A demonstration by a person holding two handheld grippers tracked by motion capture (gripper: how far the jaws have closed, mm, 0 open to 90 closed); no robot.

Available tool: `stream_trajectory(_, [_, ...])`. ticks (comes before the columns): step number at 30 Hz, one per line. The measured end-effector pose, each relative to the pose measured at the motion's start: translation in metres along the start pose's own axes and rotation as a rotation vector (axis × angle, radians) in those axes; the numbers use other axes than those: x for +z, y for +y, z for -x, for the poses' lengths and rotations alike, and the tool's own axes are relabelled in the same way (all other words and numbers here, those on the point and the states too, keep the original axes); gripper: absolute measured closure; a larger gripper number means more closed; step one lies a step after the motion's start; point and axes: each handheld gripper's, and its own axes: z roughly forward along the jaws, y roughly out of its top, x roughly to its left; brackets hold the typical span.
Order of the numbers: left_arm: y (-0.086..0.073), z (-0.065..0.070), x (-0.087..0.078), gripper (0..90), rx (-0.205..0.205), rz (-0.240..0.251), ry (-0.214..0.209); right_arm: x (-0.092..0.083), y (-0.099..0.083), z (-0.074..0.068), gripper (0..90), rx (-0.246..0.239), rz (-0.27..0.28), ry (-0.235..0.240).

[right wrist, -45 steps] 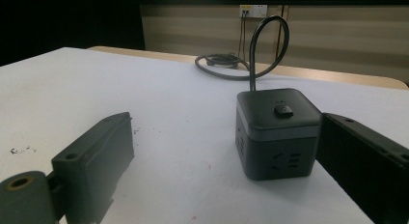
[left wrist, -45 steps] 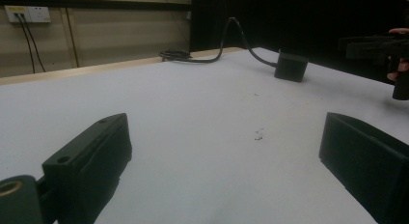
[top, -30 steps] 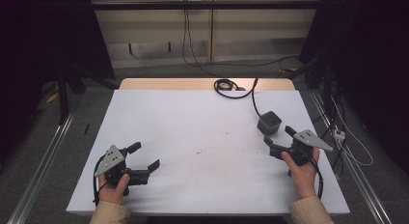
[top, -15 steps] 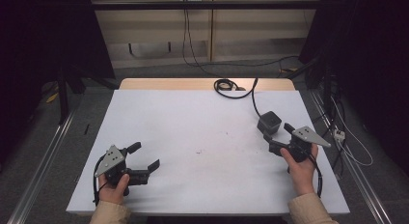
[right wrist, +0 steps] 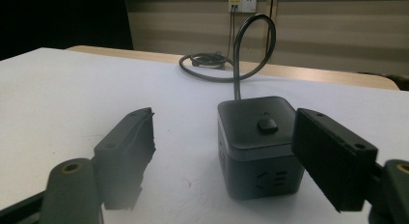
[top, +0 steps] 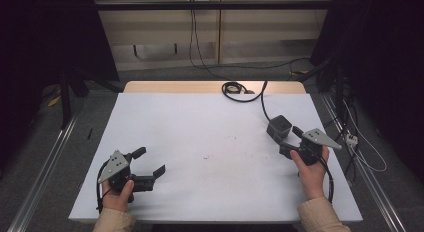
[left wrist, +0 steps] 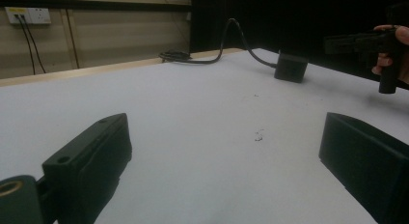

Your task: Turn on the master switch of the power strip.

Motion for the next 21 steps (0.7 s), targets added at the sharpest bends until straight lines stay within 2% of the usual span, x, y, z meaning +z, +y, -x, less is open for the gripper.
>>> stream_trajectory(12, [0.0,0.0001,0.0001,3.8,0.002,0.0,0.001,0.0042,0.0035,-0.0014,31.3,-0.012,-0.008,0.0])
stream_trajectory(21, [-0.0001,0.0002,0.0001,3.8,0.002,0.0,0.003,0.0054,0.0051,0.0015,39.0,0.001,-0.011,0.008])
